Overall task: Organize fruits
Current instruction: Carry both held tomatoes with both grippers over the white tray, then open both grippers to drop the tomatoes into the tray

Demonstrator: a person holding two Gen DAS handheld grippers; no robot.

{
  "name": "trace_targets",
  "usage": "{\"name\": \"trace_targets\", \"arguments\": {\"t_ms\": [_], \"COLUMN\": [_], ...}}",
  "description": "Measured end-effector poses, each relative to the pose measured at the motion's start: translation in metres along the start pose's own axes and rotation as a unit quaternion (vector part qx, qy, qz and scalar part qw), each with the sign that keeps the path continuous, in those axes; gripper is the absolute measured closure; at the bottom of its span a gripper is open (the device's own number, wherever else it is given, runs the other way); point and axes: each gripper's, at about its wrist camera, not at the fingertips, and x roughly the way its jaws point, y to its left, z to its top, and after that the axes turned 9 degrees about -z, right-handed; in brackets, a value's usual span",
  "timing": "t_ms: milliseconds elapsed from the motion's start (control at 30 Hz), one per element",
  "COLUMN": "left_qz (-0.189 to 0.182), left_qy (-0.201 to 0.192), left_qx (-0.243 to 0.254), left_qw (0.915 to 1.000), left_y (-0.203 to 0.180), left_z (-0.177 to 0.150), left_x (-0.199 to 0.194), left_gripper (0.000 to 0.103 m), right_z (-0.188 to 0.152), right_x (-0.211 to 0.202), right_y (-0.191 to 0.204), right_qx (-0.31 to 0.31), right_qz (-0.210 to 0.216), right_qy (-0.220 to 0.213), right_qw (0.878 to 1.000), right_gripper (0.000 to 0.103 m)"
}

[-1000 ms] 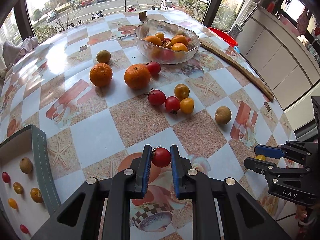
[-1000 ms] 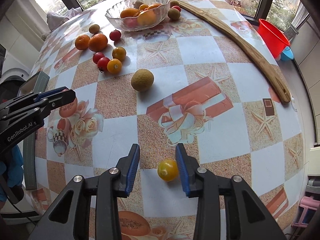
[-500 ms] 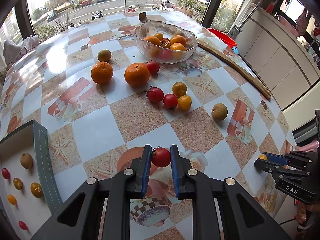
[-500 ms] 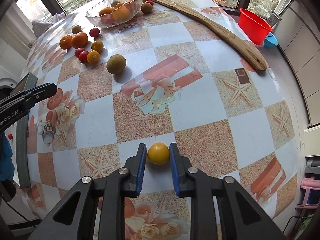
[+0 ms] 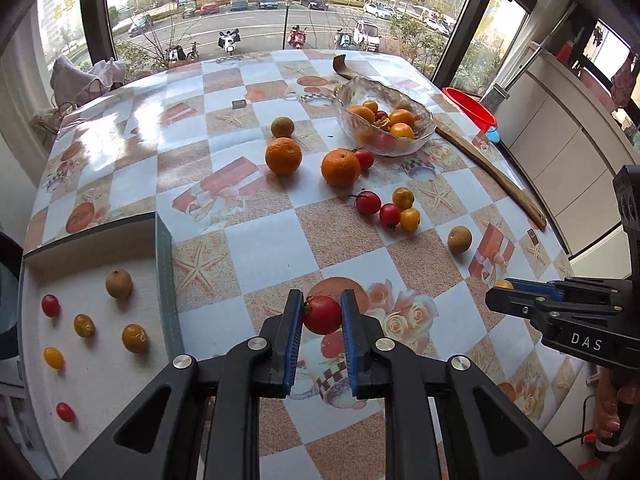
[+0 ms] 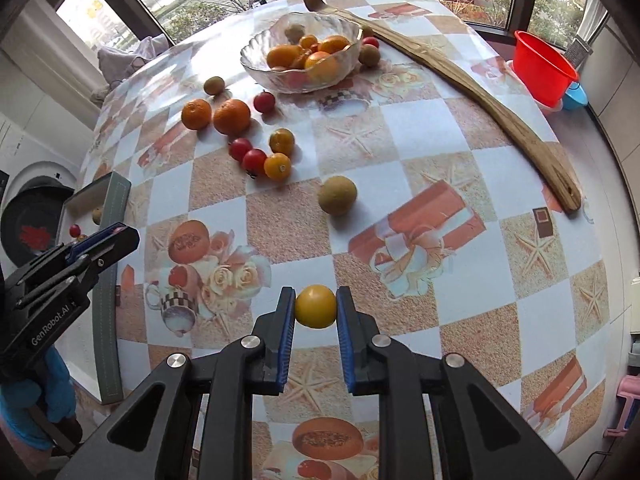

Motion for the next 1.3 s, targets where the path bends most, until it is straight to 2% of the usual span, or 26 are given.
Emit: {"name": "trace_targets", "arguments": {"t_ms": [300,500,633,933,1233,1300], "left_qz": [0.058,0.101,0.129,0.161,0.163,0.164], "left_qy": [-0.025,-0.024,-0.018,0.0,0.017,0.019], "left_qx": [-0.067,-0.129,-0.165,-0.226,-0.235,-0.235], "left_qw": [0.9957,0.9862,0.9777,0.9608,0.9582,0.9578], "left_y": [0.064,0.108,0.134,0.172,0.177,0.177], "left_z": [-0.037,-0.076,-0.102,-0.136,-0.141,-0.14], "left_x": [-0.056,-0.08,-0.087,-0.081,-0.074,-0.073], "left_gripper": [0.083,0.083,0.083,0.083,0.082,0.08], "right_z": [0.024,0.021,0.017,0.008,0.005,0.004], "right_x": [-0.007,0.0,0.015,0.054,0.069,0.068], "right_y": [0.105,0.184,0.234,0.318,0.343,0.345], "right_qx": [-0.093,-0.158,-0.194,-0.265,-0.295,-0.301], "right_qz": [0.063,0.104,0.12,0.108,0.077,0.076], "right_qy": [-0.014,-0.001,0.024,0.061,0.059,0.059], "right_qw": [0.994,0.982,0.973,0.956,0.95,0.949], "right_gripper": [0.081,0.081,0.081,0.081,0.079,0.073]}}
